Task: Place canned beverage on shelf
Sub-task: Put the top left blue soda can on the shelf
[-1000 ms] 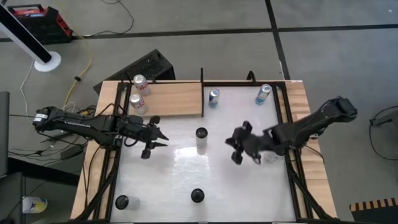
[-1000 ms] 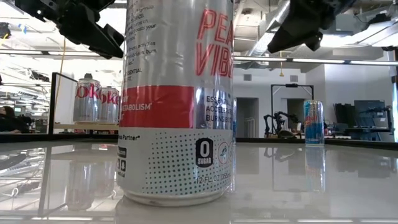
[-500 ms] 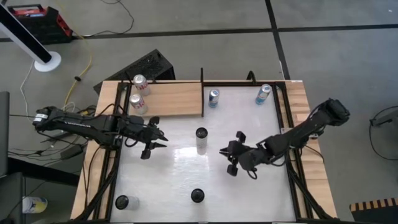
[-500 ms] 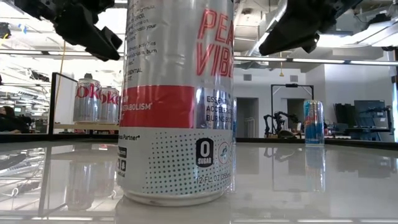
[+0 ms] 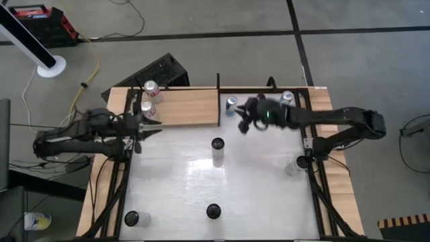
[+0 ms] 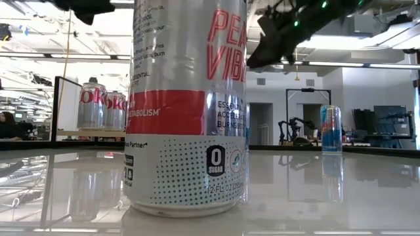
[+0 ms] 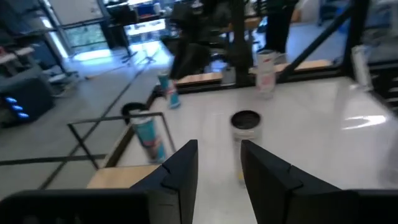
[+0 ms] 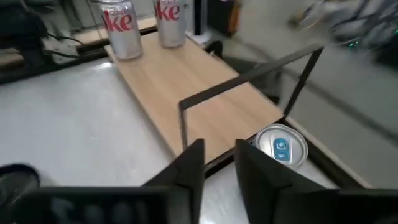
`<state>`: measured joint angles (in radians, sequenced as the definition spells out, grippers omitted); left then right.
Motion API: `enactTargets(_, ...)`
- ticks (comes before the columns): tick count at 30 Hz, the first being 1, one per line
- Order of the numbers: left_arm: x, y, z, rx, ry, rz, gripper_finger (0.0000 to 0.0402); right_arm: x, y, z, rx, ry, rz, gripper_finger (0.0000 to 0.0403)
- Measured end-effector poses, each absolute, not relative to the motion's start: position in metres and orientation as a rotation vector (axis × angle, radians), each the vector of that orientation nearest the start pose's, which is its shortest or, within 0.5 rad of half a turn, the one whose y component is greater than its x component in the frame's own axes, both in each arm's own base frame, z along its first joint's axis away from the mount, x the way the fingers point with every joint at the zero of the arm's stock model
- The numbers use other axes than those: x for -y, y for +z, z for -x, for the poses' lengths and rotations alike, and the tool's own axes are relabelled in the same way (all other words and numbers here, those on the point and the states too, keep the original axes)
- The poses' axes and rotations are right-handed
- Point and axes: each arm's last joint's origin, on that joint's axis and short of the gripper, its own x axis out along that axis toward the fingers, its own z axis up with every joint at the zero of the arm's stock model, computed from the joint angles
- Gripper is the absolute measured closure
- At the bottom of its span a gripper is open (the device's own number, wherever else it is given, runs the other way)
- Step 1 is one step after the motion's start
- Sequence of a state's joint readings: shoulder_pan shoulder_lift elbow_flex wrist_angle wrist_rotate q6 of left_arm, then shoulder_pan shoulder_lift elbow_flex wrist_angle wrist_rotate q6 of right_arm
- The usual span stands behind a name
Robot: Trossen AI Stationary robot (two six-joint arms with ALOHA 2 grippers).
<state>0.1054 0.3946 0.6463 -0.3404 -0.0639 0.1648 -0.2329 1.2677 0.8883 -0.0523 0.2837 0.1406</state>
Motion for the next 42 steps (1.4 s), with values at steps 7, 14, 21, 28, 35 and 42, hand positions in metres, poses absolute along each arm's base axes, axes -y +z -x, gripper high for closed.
enactTargets(7,-0.008,0.304,-0.08,-0.093,0.083,-0.112,0.0294,0.136,0.27,-0.266,-0.328,-0.523,-0.233,0.0168)
enactTargets(14,-0.008,0.292,-0.08,-0.175,0.081,-0.066,0.0294,0.151,0.255,-0.279,-0.314,-0.53,-0.175,0.0104)
enactTargets(21,-0.008,0.293,-0.081,-0.168,0.082,-0.054,0.0294,0.156,0.233,-0.289,-0.395,-0.513,-0.104,0.0096)
enactTargets(28,-0.008,0.293,-0.081,-0.168,0.083,-0.048,0.0294,0.163,0.22,-0.292,-0.433,-0.528,-0.101,0.0096)
enactTargets(35,-0.008,0.293,-0.081,-0.169,0.084,-0.032,0.0294,0.17,0.205,-0.297,-0.46,-0.56,-0.093,0.0096)
enactTargets(42,-0.008,0.292,-0.08,-0.175,0.078,-0.025,0.0294,0.171,0.202,-0.3,-0.454,-0.559,-0.083,0.0096)
